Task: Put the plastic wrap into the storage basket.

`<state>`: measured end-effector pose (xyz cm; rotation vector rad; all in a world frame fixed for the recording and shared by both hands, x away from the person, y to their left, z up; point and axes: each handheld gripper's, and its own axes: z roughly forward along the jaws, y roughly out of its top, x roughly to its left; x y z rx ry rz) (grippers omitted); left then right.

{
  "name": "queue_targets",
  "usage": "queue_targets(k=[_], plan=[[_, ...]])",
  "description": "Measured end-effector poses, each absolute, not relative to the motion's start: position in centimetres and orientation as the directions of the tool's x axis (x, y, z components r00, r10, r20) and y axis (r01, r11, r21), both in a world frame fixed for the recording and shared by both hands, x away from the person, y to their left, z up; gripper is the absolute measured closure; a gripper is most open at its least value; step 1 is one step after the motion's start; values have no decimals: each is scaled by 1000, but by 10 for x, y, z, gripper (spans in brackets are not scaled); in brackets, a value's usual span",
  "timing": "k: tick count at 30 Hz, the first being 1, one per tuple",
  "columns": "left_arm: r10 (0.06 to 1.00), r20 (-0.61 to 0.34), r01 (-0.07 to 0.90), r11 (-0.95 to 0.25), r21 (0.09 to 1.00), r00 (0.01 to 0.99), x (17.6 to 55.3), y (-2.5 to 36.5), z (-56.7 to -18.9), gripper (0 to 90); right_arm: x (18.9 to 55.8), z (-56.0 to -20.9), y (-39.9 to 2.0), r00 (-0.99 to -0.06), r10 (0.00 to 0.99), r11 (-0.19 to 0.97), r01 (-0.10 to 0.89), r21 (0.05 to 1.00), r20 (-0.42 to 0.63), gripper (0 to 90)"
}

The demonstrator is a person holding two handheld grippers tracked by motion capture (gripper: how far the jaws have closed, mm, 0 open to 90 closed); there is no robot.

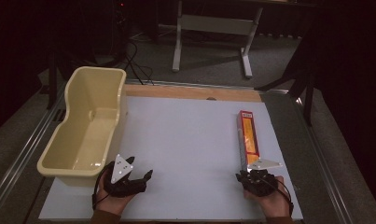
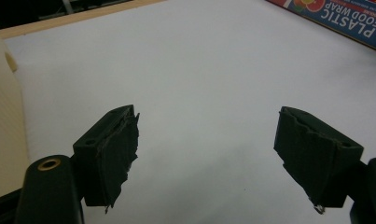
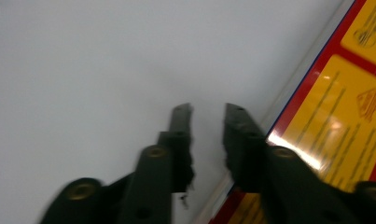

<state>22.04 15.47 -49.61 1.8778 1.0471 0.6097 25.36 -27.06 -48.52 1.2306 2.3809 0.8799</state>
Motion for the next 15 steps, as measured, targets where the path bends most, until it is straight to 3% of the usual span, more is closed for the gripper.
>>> queue_targets(k=[1, 2, 3, 9, 15], plan=[[850, 1, 421, -262, 868, 527, 221, 154, -496, 212, 256, -483, -273, -577, 817, 422, 617, 664, 16, 644], [850, 1, 421, -262, 868, 527, 221, 154, -496, 213, 256, -483, -273, -577, 817, 422, 617, 664, 16, 644], [849, 2, 421, -264, 868, 529, 221, 153, -496, 213, 261, -479, -277, -565, 824, 384, 608, 695, 39, 544], [844, 4, 423, -273, 864, 536, 221, 151, -498, 214, 274, -469, -285, -510, 860, 339, 604, 722, 23, 439], [844, 2, 424, -272, 864, 537, 221, 151, -498, 214, 305, -469, -289, -419, 908, 309, 642, 702, -18, 206]])
